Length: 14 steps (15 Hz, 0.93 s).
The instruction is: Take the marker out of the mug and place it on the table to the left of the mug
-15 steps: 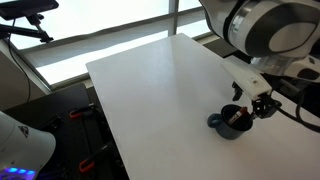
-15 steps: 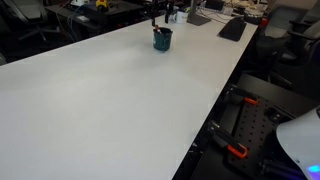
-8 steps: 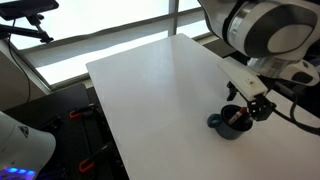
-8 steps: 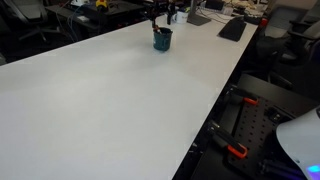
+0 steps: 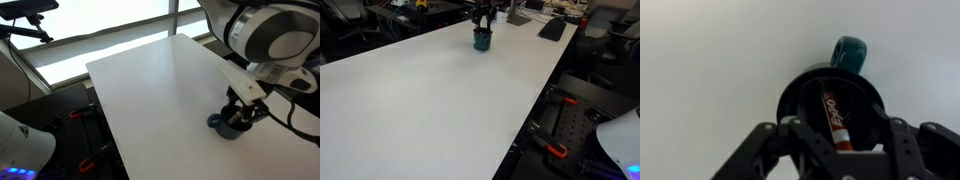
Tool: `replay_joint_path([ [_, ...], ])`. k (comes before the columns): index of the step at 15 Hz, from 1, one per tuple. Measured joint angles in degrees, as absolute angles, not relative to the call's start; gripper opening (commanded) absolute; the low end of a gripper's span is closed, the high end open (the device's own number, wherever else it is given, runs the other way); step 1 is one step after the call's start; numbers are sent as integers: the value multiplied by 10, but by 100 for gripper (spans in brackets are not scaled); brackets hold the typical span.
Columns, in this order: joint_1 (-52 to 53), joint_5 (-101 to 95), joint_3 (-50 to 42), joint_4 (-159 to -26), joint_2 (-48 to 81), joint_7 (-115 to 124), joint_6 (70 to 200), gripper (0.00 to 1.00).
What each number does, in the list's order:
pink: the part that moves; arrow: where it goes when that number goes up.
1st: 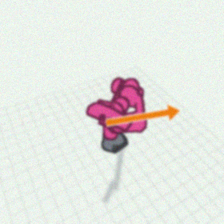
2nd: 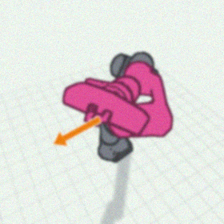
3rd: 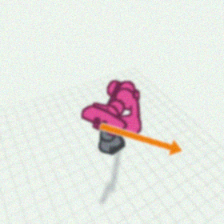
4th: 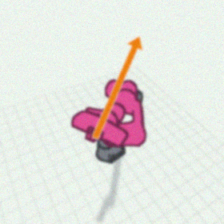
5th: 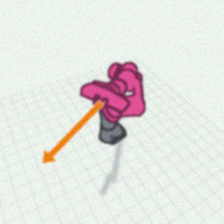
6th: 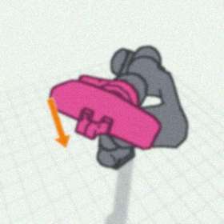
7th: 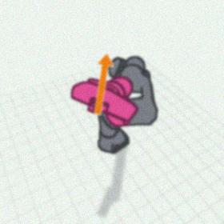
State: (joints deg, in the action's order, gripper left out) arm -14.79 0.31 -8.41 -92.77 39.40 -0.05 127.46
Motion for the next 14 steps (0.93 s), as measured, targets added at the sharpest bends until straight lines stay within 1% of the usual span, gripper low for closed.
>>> replay_joint_path([
  [1,-150,7,-84,-926,396,-1,1272,50],
  [2,-152,11,-84,-923,398,-1,1270,53],
  [3,-155,15,-84,-920,401,-1,1268,53],
  [7,-159,21,-83,-908,409,-4,1267,48],
  [8,-158,18,-82,-907,411,-11,1269,41],
  [10,-152,1,-81,-907,412,-27,1279,38],
  [11,-148,-9,-81,-907,412,-38,1285,33],
  [12,-143,-19,-81,-908,412,-49,1292,37],
  [13,-139,-25,-80,-911,412,-61,1301,36],
  [14,-136,-29,-79,-913,412,-73,1308,37],
])
